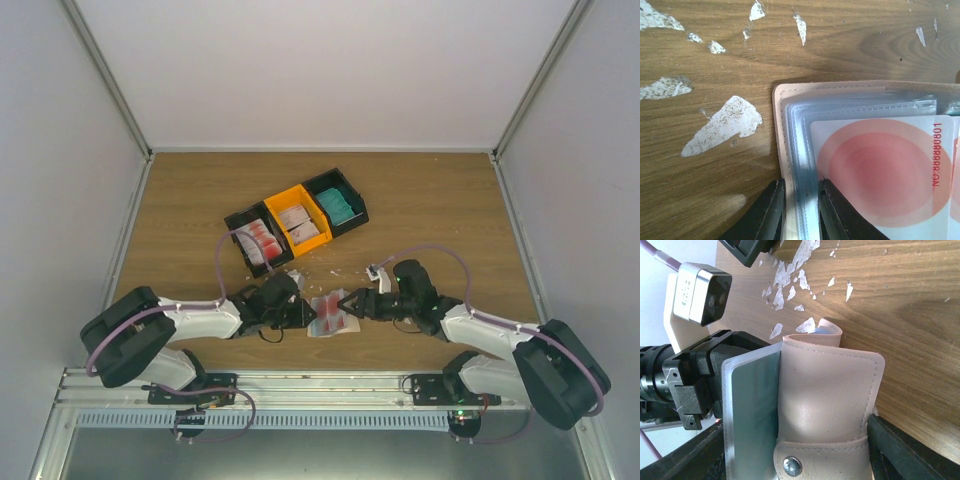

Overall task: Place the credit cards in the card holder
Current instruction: Close the card holder at the center of the board.

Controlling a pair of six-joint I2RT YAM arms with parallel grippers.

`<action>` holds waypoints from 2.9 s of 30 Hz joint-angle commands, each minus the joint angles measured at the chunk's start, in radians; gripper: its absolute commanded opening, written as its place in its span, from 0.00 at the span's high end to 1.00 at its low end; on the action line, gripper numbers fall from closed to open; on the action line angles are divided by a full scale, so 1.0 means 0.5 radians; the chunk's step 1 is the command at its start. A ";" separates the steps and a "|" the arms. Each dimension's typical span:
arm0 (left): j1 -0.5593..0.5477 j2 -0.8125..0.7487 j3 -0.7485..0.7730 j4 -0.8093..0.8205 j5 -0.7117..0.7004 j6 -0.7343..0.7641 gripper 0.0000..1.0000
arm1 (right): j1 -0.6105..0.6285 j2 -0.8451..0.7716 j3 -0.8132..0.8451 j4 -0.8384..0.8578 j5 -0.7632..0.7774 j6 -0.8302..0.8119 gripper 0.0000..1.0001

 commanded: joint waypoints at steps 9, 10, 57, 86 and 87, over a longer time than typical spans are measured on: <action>-0.014 0.104 0.042 -0.073 0.033 0.066 0.76 | 0.022 -0.095 -0.061 0.121 -0.045 0.035 0.12; -0.014 0.105 0.045 -0.074 0.033 0.066 0.76 | 0.023 -0.102 -0.070 0.135 -0.049 0.042 0.10; 0.010 0.231 0.036 0.277 0.306 0.056 0.76 | 0.188 0.299 0.032 0.464 -0.133 -0.003 0.04; 0.262 -0.130 0.308 -0.067 0.154 0.360 0.74 | 0.487 0.329 0.239 -0.085 0.341 -0.108 0.43; 0.291 -0.127 0.297 -0.068 0.160 0.346 0.74 | 0.527 0.353 0.264 -0.118 0.381 -0.126 0.43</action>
